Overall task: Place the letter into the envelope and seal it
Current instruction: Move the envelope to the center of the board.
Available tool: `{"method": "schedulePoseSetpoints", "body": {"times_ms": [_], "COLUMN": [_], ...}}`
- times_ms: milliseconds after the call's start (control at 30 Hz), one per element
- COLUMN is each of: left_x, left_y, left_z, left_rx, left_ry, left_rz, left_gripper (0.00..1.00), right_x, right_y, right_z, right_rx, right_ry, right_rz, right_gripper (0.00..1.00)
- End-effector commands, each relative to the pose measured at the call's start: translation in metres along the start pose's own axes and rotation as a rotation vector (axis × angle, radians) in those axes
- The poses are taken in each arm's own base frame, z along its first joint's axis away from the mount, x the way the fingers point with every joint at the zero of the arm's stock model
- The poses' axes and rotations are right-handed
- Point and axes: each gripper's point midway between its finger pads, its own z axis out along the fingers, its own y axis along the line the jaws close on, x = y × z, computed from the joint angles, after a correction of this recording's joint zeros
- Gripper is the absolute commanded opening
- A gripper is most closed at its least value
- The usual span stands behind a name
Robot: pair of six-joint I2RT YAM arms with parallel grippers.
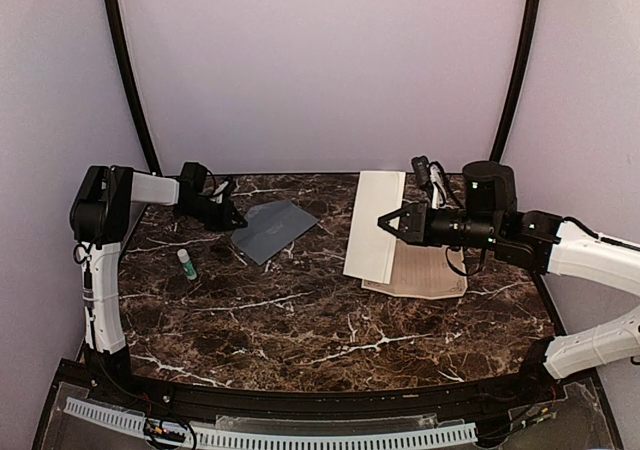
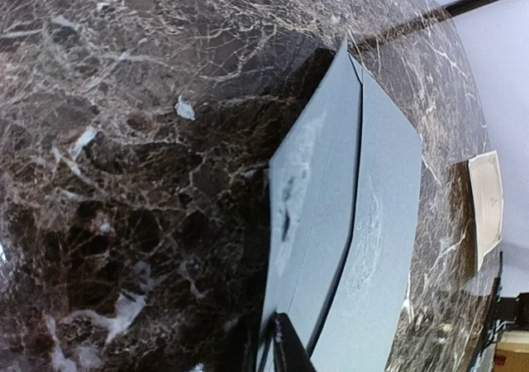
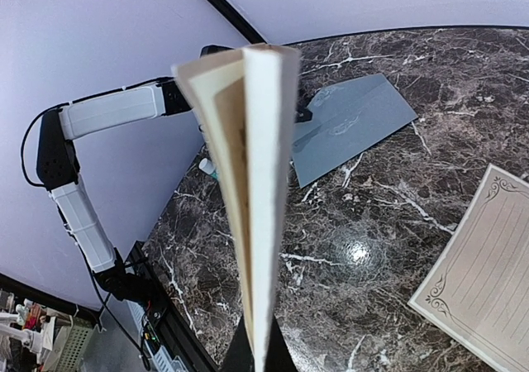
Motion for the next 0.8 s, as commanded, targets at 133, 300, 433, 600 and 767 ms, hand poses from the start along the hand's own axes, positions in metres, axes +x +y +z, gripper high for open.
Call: {"method": "schedulePoseSetpoints", "body": {"times_ms": [133,300,433,600,767], "left_x": [0.008,-0.003,0.002,0.029,0.067], "left_y": [-0.025,-0.058,-0.092,-0.131,-0.163], "left_z": [-0.016,-0.046,-0.075,-0.1,-0.115], "left_rx": [0.044,0.045,0.025,-0.003,-0.022], "left_ry": [-0.021,-0.164,-0.284,-0.386,-0.462], "left_rz": [-0.024,-0.035,-0.063,-0.103,-0.209], "left_gripper": [0.0,0.0,0.0,0.0,0.0], "right_x": [-0.014,-0.015,-0.013,-0.009,-0.007], "right_y": [0.006,0.005,0.004,0.004,0.005], "right_z": [-0.009,-0.016,-0.022,-0.029,-0.035], "right_rx": [-0.027,-0.023,-0.022,-0.03,-0.036], "right_ry": [-0.063,-0.08,-0.086,-0.083,-0.083], "right_rz": [-0.013,-0.012,-0.008,-0.011,-0.018], "right_gripper": [0.0,0.0,0.0,0.0,0.0]}}
